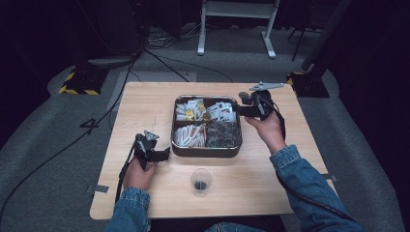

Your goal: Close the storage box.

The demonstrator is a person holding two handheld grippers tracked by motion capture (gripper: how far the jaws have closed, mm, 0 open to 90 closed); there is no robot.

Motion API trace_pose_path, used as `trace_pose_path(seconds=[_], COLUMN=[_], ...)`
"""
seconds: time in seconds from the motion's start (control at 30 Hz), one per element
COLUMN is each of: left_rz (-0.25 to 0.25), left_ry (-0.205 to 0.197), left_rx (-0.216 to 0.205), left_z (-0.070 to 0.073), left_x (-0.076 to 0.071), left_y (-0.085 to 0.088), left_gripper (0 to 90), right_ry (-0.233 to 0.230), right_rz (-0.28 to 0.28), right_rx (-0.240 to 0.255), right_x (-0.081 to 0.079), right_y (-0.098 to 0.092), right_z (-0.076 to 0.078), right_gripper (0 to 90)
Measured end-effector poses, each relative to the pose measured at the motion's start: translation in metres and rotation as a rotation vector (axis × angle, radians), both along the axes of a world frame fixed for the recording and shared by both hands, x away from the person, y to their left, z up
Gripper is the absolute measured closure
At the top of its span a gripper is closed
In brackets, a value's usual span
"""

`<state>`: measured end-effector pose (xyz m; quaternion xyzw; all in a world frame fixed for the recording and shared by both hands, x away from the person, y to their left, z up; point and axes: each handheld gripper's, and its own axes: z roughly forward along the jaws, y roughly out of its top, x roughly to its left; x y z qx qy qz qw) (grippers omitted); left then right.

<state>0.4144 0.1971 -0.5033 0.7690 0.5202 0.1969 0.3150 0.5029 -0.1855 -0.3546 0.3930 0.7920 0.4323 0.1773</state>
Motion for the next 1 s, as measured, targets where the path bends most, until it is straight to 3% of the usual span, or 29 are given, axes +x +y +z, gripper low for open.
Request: trace_pose_path(seconds=[0.13, 0.3, 0.53, 0.67, 0.8, 1.0], left_rz=[0.0, 0.0, 0.0, 0.0, 0.0, 0.001], left_ry=[0.0, 0.0, 0.0, 0.0, 0.0, 0.0], left_rx=[0.0, 0.0, 0.0, 0.0, 0.0, -0.001], left_z=[0.0, 0.0, 0.0, 0.0, 0.0, 0.0], left_x=[0.0, 0.0, 0.0, 0.0, 0.0, 0.0], left_y=[0.0, 0.0, 0.0, 0.0, 0.0, 0.0], left_gripper=[15.2, 15.2, 15.2, 15.2, 15.2, 15.2], right_ry=[-0.018, -0.016, 0.01, -0.009, -0.03, -0.012], right_rz=[0.015, 0.009, 0.004, -0.007, -0.029, -0.078], right_rx=[-0.027, 0.011, 0.016, 0.027, -0.03, -0.034], right_x=[-0.006, -0.018, -0.026, -0.031, -0.029, -0.027], right_y=[-0.019, -0.05, -0.09, -0.107, -0.122, -0.141], right_z=[-0.002, -0.012, -0.032, -0.043, -0.055, -0.079], right_gripper=[42.5, 42.2, 41.4, 41.1, 40.9, 39.4])
